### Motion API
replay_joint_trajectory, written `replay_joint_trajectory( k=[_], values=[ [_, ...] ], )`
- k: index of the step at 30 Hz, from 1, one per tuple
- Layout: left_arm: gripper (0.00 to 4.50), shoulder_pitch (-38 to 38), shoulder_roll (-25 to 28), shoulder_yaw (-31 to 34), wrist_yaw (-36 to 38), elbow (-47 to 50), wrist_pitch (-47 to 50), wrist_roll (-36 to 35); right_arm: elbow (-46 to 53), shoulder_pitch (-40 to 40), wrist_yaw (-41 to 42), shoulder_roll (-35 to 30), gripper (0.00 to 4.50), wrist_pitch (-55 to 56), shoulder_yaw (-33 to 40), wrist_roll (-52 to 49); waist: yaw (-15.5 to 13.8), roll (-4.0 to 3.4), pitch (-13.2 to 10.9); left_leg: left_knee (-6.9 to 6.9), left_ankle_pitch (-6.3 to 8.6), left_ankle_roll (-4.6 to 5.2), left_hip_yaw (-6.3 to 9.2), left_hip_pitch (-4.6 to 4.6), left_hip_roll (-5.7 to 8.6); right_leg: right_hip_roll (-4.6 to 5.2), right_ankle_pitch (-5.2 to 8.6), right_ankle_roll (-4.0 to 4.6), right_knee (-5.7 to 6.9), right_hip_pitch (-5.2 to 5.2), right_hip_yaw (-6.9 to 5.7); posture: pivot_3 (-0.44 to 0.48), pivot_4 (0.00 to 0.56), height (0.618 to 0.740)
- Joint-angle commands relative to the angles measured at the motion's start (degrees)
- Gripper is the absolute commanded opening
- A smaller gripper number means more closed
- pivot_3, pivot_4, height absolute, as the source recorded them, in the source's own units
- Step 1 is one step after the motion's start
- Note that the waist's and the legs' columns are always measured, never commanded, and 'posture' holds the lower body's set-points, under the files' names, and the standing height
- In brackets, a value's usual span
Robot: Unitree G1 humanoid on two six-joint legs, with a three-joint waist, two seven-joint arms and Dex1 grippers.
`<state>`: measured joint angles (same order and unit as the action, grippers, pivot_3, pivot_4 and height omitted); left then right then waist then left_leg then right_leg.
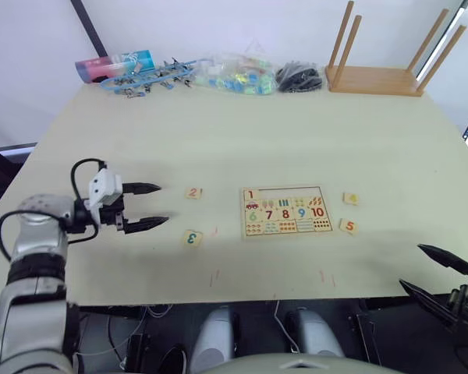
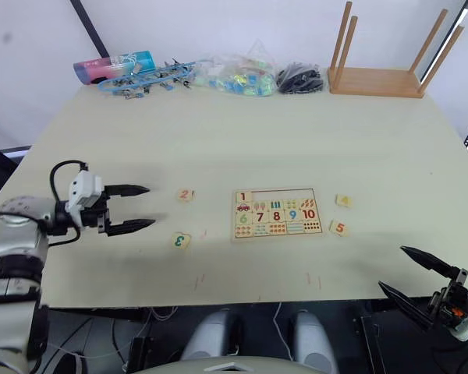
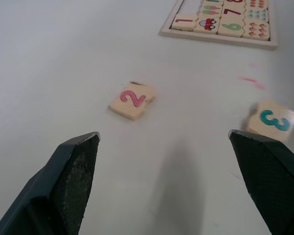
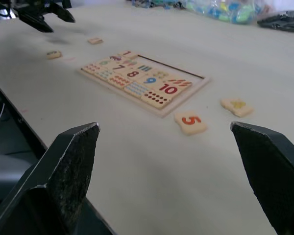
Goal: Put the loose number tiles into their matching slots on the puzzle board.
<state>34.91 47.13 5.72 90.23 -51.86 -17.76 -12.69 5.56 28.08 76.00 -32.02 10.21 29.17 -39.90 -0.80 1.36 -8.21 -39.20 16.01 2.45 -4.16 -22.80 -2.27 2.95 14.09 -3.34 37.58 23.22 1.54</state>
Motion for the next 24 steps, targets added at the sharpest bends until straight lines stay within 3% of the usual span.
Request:
replay_joint_trajectory(
  k=[1, 6, 24],
  values=[
    [4.48, 5.69, -0.92, -2.08, 1.12, -6.98, -3.54, 3.12, 0.63, -0.43, 0.7, -0.16, 4.5, 0.5, 0.45, -0.74, -0.02, 0.0, 0.0, 0.0, 0.0, 0.0, 0.01, 0.0, 0.0, 0.0, 0.0, 0.0, 0.01, 0.0, 0.0, 0.0, 0.15, 0.737],
    [4.48, 12.78, -3.32, -5.25, -1.86, -15.05, -5.76, 8.33, 0.96, -0.81, 0.47, 0.96, 4.5, 1.94, 0.16, -0.04, 0.04, 0.02, -0.01, 0.0, 0.0, 0.0, 0.03, -0.02, 0.0, -0.02, 0.0, -0.01, 0.02, 0.0, 0.0, 0.0, 0.15, 0.737],
    [4.48, 19.13, -7.1, -7.56, -11.23, -22.29, -8.08, 17.33, -0.02, -1.09, 0.5, 1.27, 4.5, 3.98, 0.62, 0.3, -0.03, 0.06, -0.04, -0.02, 0.0, 0.0, 0.07, -0.05, 0.0, -0.03, -0.01, -0.02, 0.05, 0.0, 0.0, 0.0, 0.15, 0.737]
  ],
)
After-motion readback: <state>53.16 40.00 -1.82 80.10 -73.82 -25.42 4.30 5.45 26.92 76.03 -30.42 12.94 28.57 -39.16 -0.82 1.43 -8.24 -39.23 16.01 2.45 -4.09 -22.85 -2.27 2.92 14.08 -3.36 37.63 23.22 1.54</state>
